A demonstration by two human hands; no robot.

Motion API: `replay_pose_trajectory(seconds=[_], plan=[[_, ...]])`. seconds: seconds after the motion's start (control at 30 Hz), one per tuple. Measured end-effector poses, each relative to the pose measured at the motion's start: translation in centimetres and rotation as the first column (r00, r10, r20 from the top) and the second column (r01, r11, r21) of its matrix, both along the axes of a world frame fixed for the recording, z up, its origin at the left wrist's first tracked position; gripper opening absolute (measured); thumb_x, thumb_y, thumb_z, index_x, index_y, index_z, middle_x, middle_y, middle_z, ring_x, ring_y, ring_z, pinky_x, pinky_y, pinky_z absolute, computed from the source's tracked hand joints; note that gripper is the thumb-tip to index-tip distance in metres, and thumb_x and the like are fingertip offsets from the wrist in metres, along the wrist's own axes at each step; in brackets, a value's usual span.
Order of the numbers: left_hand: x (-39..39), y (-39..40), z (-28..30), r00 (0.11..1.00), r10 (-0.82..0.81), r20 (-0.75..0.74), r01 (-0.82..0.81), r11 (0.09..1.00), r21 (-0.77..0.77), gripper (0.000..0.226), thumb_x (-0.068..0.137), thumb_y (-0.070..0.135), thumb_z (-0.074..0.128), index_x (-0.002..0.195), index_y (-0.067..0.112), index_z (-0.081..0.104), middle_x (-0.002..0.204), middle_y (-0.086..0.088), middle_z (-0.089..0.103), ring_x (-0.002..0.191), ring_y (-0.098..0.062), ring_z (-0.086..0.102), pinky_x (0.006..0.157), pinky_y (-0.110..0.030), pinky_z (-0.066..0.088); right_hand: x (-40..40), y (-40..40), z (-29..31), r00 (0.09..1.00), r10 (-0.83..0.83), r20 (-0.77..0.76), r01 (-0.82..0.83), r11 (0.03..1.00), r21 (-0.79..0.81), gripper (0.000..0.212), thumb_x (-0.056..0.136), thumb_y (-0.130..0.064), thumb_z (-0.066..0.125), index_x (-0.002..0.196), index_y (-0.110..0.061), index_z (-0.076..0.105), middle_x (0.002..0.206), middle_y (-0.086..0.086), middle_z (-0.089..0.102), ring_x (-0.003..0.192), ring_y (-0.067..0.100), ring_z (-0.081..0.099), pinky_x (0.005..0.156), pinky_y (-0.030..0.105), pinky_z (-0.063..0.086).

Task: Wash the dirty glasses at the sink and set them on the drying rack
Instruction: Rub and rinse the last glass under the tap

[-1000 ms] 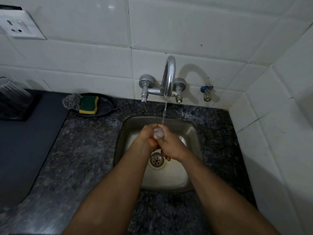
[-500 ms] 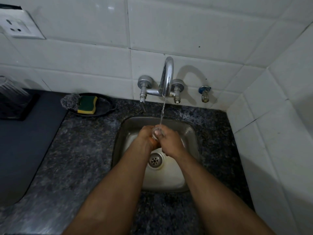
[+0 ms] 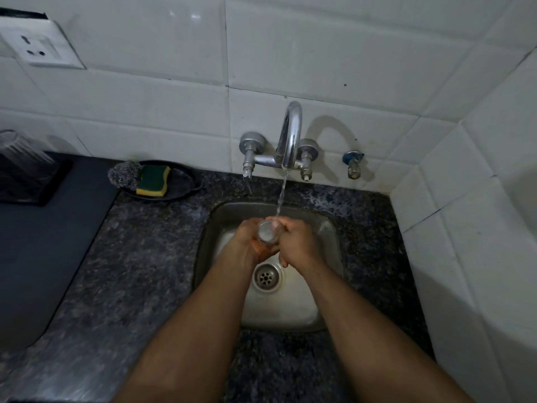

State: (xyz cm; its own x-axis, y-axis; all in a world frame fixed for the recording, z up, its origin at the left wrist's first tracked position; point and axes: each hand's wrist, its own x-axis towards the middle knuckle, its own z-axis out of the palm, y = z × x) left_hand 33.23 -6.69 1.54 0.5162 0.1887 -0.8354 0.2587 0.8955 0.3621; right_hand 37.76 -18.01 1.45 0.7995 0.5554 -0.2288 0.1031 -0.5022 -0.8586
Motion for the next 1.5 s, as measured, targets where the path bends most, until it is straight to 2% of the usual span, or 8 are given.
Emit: replay_pose_trajectory(seconds=[0.23,0.43,0.53,0.77,0.9,1.07,1.27,1.5], plan=[[-0.5,-1.3,-0.8,0.996,-0.054,0.065,0.052,0.998,0.036,0.043,0.109,0.03,0.038,0.086,0.005,0.063,0.065,-0.014,0.067,0.061,-0.024,0.065,0.059,-0.029,0.05,-1.2,1.5,0.1,0.981,-0.156,-0.114,0.145,0.984,-0.102,0.035,0.101,-0.059,0.054,0.089,-0.029,0.068,0.08,-0.008,0.072,0.08,0.015,0.074,0.065,0.034,0.06],[-1.9,0.0,-1.0,0.992,-0.053,0.117,0.051,0.998,0.02,0.046,0.099,0.041,0.059,0.116,0.0,0.07,0.114,-0.021,0.07,0.111,-0.034,0.065,0.106,-0.045,0.05,-2.3,-0.5,-1.5,0.868,0.351,0.352,-0.182,0.883,-0.434,0.053,0.103,-0.045,0.05,0.153,-0.049,0.036,0.103,0.002,0.069,0.089,0.02,0.068,0.065,0.029,0.05],[-1.7,0.5,-1.6,0.992,-0.048,0.114,0.043,0.998,0.045,0.042,0.09,0.044,0.073,0.098,0.003,0.07,0.094,-0.015,0.068,0.084,-0.029,0.069,0.088,-0.04,0.058,-3.3,-1.4,-1.4,0.798,0.424,0.427,-0.214,0.863,-0.457,0.053,0.106,-0.045,0.044,0.158,-0.041,0.032,0.127,0.007,0.054,0.11,0.024,0.058,0.082,0.036,0.053],[-1.4,-2.0,-2.3,0.967,0.02,0.253,-0.028,0.999,0.028,0.036,0.101,0.035,0.056,0.098,0.002,0.072,0.089,-0.015,0.073,0.08,-0.028,0.073,0.086,-0.041,0.055,-2.2,1.0,-0.9,0.995,-0.098,0.029,0.102,0.958,-0.268,0.043,0.11,-0.042,0.033,0.099,-0.016,0.065,0.079,0.0,0.066,0.072,0.019,0.066,0.056,0.029,0.046],[-2.4,-2.1,-3.7,0.951,0.045,0.307,-0.042,0.999,-0.018,0.045,0.094,0.04,0.061,0.109,-0.001,0.07,0.1,-0.02,0.071,0.09,-0.034,0.069,0.086,-0.043,0.053,-0.4,0.7,0.1,0.779,-0.238,-0.58,0.172,0.971,-0.167,0.042,0.106,-0.049,0.041,0.106,-0.016,0.067,0.072,0.008,0.068,0.043,0.017,0.057,0.049,0.029,0.048],[-0.7,-1.5,-2.6,0.956,0.005,0.293,-0.052,0.987,0.154,0.031,0.1,0.029,0.058,0.083,0.008,0.073,0.076,-0.007,0.069,0.066,-0.018,0.068,0.068,-0.029,0.055,-2.5,0.5,-0.9,0.998,0.032,-0.045,-0.039,0.984,-0.175,0.059,0.102,-0.052,0.05,0.157,-0.045,0.028,0.115,0.003,0.073,0.097,0.02,0.072,0.083,0.035,0.059],[0.7,0.2,-1.9,0.978,-0.074,0.193,0.027,0.972,0.232,0.014,0.093,0.025,0.072,0.087,0.012,0.068,0.075,-0.006,0.065,0.065,-0.019,0.065,0.066,-0.033,0.054,-1.9,-0.5,-1.1,0.885,0.315,0.344,-0.158,0.896,-0.414,0.075,0.107,-0.049,0.043,0.162,-0.044,-0.007,0.103,0.01,0.057,0.085,0.024,0.064,0.073,0.037,0.056],[0.4,-0.2,-3.5,0.976,-0.06,0.208,0.026,0.986,0.163,0.046,0.103,0.018,0.053,0.061,0.014,0.069,0.06,-0.004,0.063,0.053,-0.016,0.063,0.058,-0.028,0.053,-0.1,0.8,-0.5,0.979,0.048,-0.197,-0.089,0.975,-0.205,0.039,0.108,-0.056,0.034,0.124,-0.033,0.062,0.088,0.002,0.073,0.056,0.005,0.065,0.06,0.032,0.061]])
